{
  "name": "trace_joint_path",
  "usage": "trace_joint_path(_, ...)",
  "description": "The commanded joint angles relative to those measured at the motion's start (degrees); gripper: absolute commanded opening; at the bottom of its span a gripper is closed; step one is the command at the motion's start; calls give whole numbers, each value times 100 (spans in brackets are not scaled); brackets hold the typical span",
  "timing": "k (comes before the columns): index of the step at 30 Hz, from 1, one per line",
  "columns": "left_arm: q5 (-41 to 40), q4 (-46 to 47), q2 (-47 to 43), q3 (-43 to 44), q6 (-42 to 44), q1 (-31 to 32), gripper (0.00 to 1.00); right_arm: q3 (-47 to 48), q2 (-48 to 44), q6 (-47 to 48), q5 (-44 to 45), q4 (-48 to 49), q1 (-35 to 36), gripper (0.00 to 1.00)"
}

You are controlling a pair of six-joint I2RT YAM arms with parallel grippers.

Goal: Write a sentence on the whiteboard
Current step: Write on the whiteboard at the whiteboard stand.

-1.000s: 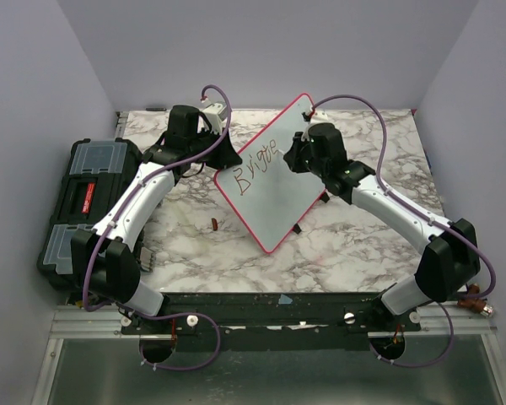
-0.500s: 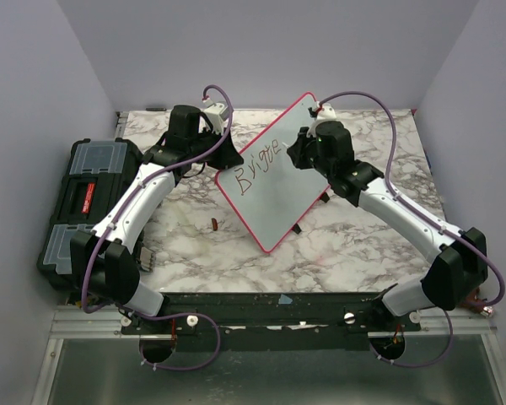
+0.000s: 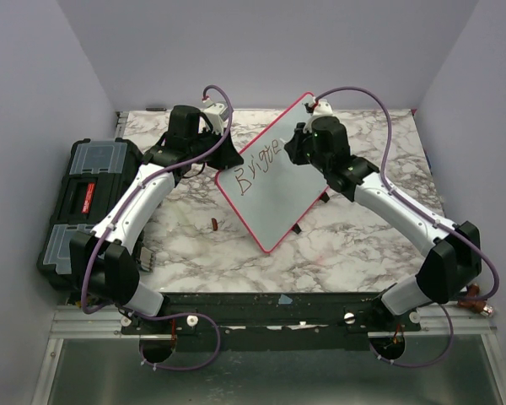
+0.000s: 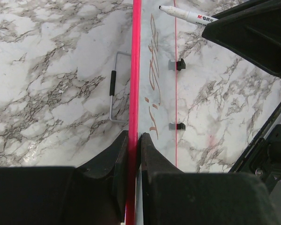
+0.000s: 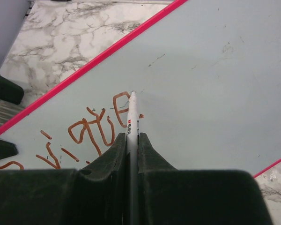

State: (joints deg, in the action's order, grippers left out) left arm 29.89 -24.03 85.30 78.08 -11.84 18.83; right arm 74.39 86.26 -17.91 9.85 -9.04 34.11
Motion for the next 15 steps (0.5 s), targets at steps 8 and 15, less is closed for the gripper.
trace_joint_path(8, -282, 254, -242, -29, 375, -11, 0, 418, 266, 153, 43, 86, -36, 1)
trace_joint_path(15, -273, 259, -236, -26, 382, -11, 0, 445, 409, 177, 9, 78, -61, 1)
